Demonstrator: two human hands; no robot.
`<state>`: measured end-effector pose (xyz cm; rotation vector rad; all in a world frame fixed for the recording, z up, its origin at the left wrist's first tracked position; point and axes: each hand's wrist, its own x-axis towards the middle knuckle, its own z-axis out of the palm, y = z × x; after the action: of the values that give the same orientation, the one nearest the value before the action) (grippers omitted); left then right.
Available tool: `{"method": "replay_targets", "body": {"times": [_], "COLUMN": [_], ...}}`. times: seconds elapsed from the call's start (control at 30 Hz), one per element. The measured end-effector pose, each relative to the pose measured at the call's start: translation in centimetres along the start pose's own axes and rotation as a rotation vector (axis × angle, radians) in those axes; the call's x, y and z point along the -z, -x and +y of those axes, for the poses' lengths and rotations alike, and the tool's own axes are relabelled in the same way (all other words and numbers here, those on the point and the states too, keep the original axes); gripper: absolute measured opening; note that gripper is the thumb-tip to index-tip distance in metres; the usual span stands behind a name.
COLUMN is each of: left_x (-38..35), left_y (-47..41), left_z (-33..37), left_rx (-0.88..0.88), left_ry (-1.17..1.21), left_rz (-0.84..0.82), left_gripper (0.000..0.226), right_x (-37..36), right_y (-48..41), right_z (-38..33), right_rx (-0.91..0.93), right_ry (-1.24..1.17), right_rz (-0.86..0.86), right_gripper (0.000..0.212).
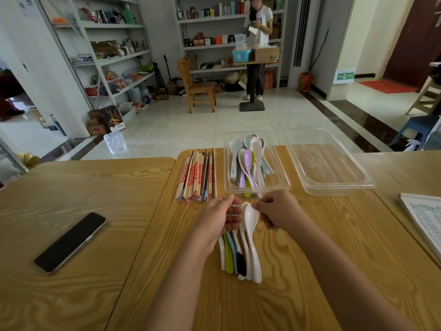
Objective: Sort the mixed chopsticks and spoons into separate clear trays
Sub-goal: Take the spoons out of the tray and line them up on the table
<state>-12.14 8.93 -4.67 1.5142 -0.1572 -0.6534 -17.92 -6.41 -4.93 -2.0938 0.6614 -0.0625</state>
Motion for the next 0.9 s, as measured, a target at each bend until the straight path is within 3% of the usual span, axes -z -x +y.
{"method": "replay_targets", "body": {"times": [0.23, 0.53, 0.63, 0.73, 0.9], "left_x": [0.0, -0.2, -0.1, 0.1, 0.3], "left_y": [-5.1, -10.1, -11.0, -11.6, -11.9], "left_z": [4.1, 5.6, 5.3, 5.2, 5.2], "left_rx": [-0.016, -0.012, -0.013, -0.013, -0.016], "left_ry": [-0.024, 0.018, 0.008, 0.006, 0.01], "left_rz": [0.013, 0.014, 0.009, 0.003, -0.012], "left_gripper": [0.029, 0.028, 0.031, 0.032, 0.032], "right_x": [3.6, 1.2, 0.7, 0.7, 1.2], "right_y": [-6.9, -15.2, -15.9, -16.4, -16.8], "right_z": [-3.2, -3.7, -3.8, -4.1, -3.3], "right_rx": [0.013, -0.105, -0.124, -0.152, -0.139], "right_ry": [0.008, 0.298, 0.362, 0.356, 0.238], "right_rz": [0.082, -0.024, -0.075, -0.128, -0.155], "right_gripper": [0.023, 0.019, 0.029, 0.04, 0.039]}}
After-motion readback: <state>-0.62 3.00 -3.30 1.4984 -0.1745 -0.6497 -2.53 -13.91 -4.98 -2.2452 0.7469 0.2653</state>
